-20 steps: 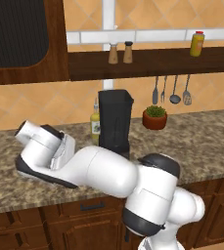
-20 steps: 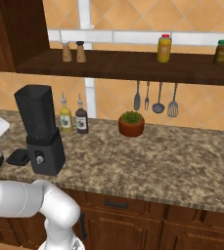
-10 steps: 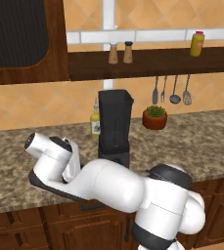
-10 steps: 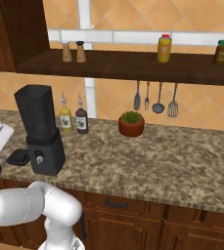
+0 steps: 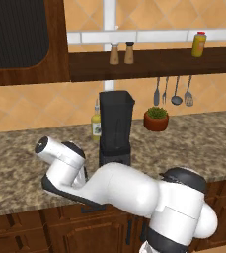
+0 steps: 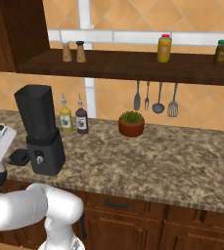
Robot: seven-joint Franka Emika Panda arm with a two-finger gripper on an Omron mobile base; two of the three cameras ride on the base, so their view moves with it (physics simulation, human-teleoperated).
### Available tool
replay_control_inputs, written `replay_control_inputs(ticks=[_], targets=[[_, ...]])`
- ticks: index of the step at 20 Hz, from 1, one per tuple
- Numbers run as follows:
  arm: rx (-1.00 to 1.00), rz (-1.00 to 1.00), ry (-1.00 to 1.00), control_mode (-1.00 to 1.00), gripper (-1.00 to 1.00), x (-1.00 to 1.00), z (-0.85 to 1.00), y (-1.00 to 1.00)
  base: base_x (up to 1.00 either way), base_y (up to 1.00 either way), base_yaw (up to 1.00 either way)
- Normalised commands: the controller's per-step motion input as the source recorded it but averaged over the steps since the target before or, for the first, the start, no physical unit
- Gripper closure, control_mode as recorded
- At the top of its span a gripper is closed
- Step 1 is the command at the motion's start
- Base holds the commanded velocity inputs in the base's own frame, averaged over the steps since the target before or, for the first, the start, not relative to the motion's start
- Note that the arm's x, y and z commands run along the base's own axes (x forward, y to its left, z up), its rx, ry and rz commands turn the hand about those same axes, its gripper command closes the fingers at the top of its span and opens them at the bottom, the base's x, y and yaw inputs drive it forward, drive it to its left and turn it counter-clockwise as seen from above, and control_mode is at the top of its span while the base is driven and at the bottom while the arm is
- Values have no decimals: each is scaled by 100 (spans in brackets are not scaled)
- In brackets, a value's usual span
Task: Close the lid blender by securely placing the lid on top.
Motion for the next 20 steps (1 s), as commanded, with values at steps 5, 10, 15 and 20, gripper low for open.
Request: replay_control_inputs(ticks=[5,10,15,20], targets=[[9,1,0,-100,-100,34,-1,0,0,0,0],[5,0,-1,-100,-100,15,-13,0,0,0,0],[5,0,0,-100,-100,17,-20,25,0,0,0],[3,-5,0,-100,-100,23,-16,46,0,0,0]])
